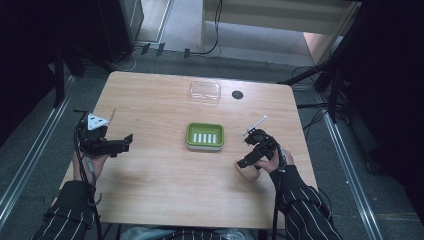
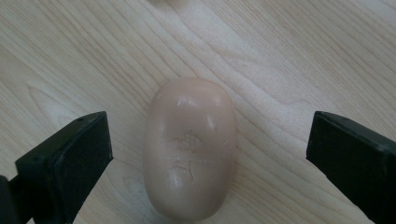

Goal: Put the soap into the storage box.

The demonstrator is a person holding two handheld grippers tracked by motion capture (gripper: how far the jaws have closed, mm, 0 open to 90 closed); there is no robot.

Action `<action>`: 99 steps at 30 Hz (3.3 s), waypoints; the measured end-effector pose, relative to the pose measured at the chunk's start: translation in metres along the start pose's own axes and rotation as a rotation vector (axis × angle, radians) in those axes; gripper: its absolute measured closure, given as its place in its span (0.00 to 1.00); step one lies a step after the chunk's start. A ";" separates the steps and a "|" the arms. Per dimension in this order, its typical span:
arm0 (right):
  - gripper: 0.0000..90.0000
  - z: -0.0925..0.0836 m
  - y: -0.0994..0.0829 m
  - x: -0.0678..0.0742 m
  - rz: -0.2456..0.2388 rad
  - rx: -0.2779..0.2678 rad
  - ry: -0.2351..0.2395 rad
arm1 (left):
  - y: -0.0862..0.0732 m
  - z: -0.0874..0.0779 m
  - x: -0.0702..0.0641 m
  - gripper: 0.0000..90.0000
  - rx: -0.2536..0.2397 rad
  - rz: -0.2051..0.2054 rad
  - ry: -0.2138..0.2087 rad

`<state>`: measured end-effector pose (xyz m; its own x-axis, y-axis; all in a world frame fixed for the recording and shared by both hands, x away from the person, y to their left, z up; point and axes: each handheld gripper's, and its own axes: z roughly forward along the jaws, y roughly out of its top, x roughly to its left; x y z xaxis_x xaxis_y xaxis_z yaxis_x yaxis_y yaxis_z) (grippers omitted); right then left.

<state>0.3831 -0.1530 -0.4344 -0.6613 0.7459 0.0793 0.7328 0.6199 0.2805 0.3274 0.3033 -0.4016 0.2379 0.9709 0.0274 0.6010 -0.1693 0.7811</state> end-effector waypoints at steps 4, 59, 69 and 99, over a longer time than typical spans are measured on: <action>0.02 0.005 0.000 0.003 -0.011 0.026 -0.005 | 0.000 0.000 0.000 0.00 0.003 0.003 0.000; 0.35 0.034 0.001 0.013 -0.044 0.191 -0.016 | 0.000 0.000 0.000 0.00 0.002 0.003 0.006; 0.37 0.035 0.002 0.017 -0.030 0.200 -0.045 | 0.000 0.000 0.000 0.00 0.001 0.003 0.005; 0.37 0.023 0.002 0.010 -0.028 0.193 -0.047 | 0.000 0.000 0.000 0.00 0.001 0.002 0.002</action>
<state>0.3816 -0.1382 -0.4548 -0.6768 0.7356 0.0279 0.7344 0.6722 0.0934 0.3275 0.3029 -0.4017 0.2377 0.9709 0.0305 0.6012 -0.1717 0.7804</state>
